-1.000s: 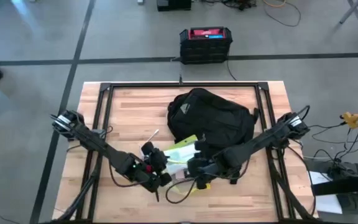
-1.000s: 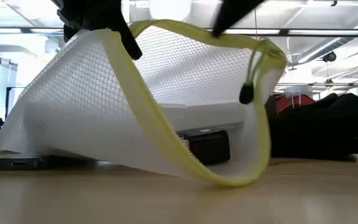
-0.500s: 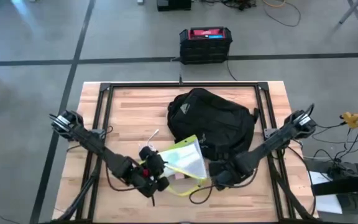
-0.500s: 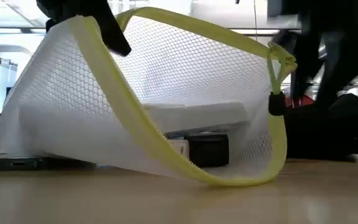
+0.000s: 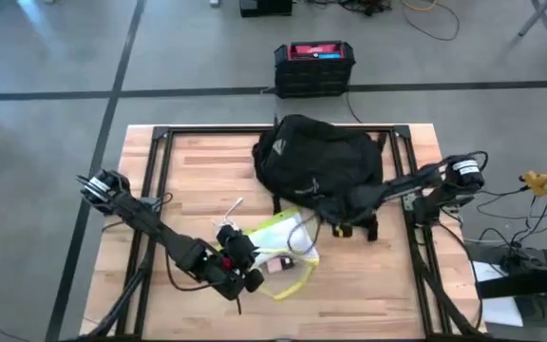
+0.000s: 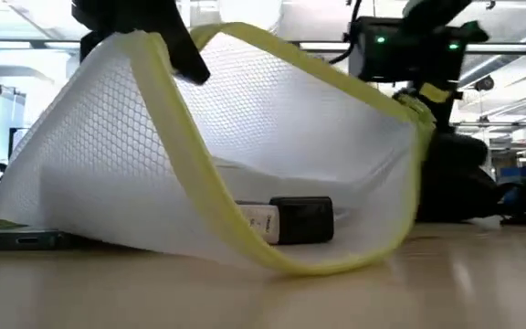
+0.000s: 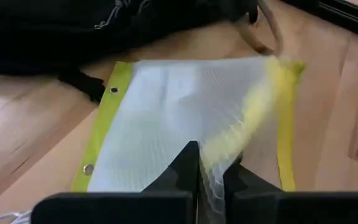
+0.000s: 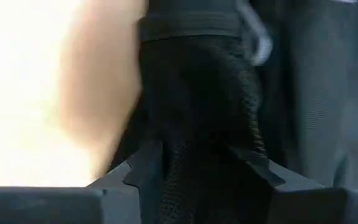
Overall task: Unpack backpack
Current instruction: Remove the black charger adapter from the yellow green zip bag
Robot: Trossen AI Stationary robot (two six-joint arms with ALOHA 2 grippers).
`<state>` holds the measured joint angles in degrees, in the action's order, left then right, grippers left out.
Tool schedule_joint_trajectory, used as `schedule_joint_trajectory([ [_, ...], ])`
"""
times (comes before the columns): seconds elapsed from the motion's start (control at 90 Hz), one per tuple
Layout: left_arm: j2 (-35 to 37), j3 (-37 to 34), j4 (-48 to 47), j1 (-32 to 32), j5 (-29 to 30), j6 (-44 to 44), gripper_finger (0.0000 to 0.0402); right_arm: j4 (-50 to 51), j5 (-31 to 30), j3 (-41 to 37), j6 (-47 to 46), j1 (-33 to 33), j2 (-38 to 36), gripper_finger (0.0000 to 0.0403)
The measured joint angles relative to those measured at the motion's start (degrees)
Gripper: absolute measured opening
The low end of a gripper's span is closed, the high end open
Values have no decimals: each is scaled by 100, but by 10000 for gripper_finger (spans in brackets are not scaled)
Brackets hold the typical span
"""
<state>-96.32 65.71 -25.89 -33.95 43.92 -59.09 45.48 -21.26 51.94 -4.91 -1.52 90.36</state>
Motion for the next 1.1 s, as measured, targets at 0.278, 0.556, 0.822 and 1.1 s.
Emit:
schedule_joint_trajectory([
  [0.278,-106,0,63,211,0,0,0,668,57,220,-548,-612,-1472,140],
  [0.556,-106,0,59,405,2,101,0,-2560,764,-45,-759,-2769,-2132,165],
  [0.822,-106,0,55,433,2,103,0,-5493,783,-113,263,-3177,-661,163],
  [1.1,-106,-10,26,438,-144,111,0,-4979,808,445,194,-2617,748,168],
])
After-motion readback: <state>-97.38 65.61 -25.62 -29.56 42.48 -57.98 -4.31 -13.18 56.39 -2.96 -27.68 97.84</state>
